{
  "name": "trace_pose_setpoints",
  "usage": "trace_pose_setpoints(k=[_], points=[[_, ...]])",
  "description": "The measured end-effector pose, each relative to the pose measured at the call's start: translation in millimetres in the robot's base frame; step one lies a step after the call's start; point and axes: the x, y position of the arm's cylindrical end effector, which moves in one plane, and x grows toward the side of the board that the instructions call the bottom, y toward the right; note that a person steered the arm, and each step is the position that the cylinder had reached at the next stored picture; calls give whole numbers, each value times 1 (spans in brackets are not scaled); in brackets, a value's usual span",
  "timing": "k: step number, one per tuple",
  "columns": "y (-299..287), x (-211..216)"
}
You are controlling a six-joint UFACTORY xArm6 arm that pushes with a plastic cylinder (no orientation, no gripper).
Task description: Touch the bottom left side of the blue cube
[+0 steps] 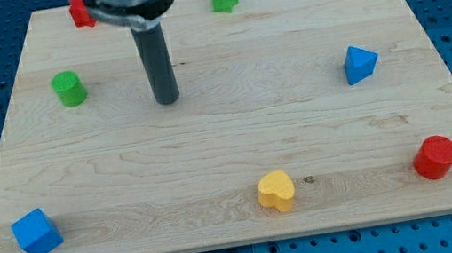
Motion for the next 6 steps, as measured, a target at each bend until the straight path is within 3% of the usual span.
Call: trace_pose_setpoints(k=[1,3,6], points=[[-23,36],[-115,64],[-184,155]])
